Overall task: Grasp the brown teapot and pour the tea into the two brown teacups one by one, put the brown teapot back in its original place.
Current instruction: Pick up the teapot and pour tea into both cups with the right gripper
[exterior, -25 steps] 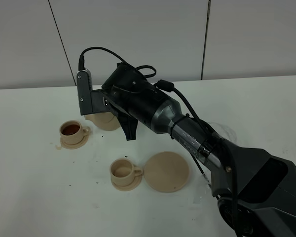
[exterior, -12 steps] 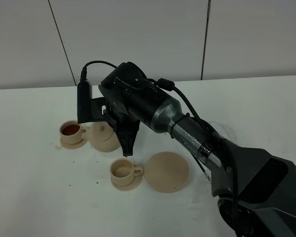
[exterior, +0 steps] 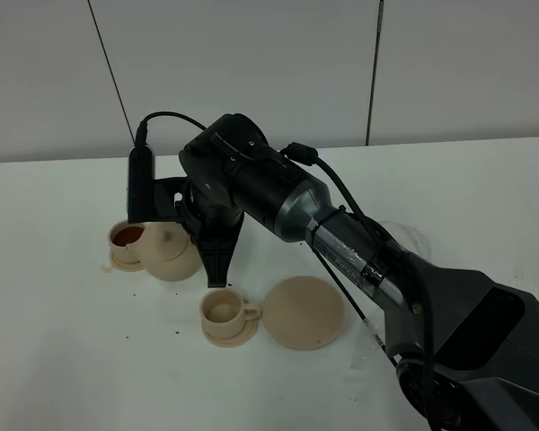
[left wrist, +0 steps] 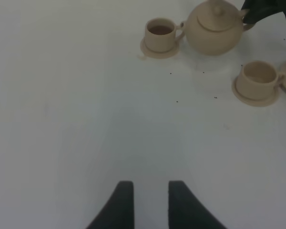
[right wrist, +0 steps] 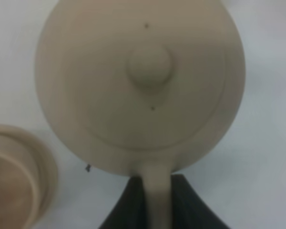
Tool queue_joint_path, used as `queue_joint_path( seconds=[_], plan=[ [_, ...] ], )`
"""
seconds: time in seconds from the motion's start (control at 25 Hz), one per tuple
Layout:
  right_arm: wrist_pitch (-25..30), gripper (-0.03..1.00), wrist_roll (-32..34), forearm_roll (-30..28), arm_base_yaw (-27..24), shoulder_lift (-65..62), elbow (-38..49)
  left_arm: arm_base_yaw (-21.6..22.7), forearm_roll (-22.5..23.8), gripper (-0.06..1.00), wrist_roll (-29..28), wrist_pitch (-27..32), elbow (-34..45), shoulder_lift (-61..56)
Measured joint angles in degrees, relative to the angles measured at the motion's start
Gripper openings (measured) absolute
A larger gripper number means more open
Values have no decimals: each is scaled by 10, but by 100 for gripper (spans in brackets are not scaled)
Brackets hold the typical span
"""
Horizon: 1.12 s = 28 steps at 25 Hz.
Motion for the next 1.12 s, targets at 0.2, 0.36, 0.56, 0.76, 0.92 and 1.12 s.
queue_joint_path(
  seconds=[0.2, 0.36, 0.56, 0.76, 0.92, 1.12],
  plan=[
    [-10, 9, 9, 3, 0, 0, 0, 0, 0, 25, 0, 0, 0, 0],
    [-11, 9, 20, 15, 0, 0, 0, 0, 0, 25, 0, 0, 0, 0],
    [15, 9, 45, 19, 0, 0, 0, 0, 0, 25, 0, 0, 0, 0],
    [31, 9, 64, 32, 0, 0, 0, 0, 0, 25, 0, 0, 0, 0],
    [31, 9, 76, 60, 0, 0, 0, 0, 0, 25, 0, 0, 0, 0],
    [33, 9, 106, 70, 0, 0, 0, 0, 0, 25, 0, 0, 0, 0]
  ],
)
